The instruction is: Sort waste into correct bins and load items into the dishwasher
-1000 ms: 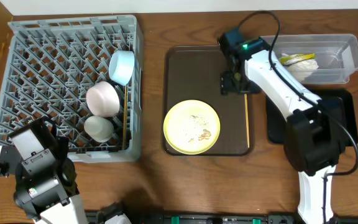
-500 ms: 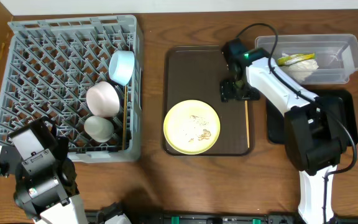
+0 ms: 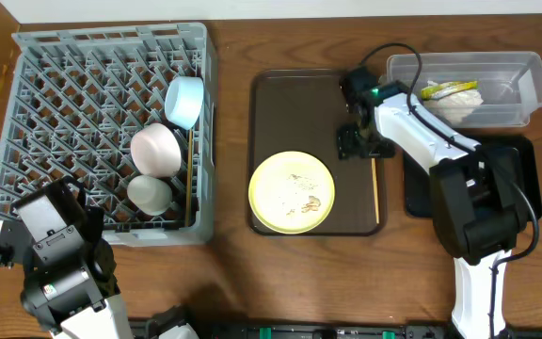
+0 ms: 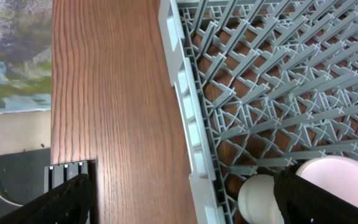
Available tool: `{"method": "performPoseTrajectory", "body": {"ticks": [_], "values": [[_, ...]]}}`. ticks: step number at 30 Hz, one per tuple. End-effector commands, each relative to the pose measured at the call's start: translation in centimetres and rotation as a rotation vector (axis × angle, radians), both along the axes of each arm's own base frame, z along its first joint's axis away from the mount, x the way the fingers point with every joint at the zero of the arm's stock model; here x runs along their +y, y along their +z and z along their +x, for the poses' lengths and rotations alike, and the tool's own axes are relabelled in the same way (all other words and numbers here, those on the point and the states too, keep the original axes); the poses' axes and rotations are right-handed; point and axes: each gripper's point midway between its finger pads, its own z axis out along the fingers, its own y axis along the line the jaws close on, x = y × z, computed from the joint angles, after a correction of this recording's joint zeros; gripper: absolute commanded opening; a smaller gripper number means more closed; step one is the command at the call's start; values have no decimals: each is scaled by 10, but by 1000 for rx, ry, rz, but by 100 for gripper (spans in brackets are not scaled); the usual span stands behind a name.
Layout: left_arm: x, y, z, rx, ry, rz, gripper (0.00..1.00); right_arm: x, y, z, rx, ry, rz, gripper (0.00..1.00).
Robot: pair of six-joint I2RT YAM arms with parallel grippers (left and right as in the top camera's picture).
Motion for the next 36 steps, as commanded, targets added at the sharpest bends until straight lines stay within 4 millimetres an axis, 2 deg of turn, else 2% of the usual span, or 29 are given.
{"method": "performPoseTrajectory", "body": {"ticks": [1,6,9,10,11,17,20,23,25,30,36], "values": [[2,6,-2,-11,18,13,94,-14,-11,-5,17,-7,-35,65],[2,6,-2,-11,18,13,94,-14,-24,-10,16,-4,-28,47],[2,6,-2,-11,18,13,94,-12,-27,-13,25,-3,-12,24],[2,6,-2,-11,18,14,94,-10,-26,-12,26,-3,0,10],[2,6,-2,-11,18,13,94,-9,-24,-11,21,-3,5,3],[2,6,-2,-11,18,13,94,-1,1,7,-14,-3,25,1],[2,6,-2,-11,18,13,94,10,38,26,-55,-7,61,1],[2,6,-2,-11,18,13,94,35,72,38,-81,13,178,1],[2,6,-2,-11,18,13,94,59,95,43,-98,41,298,1],[2,6,-2,-11,18,13,94,142,152,49,-151,149,696,1],[2,6,-2,-11,18,13,94,205,175,48,-230,120,800,1]]}}
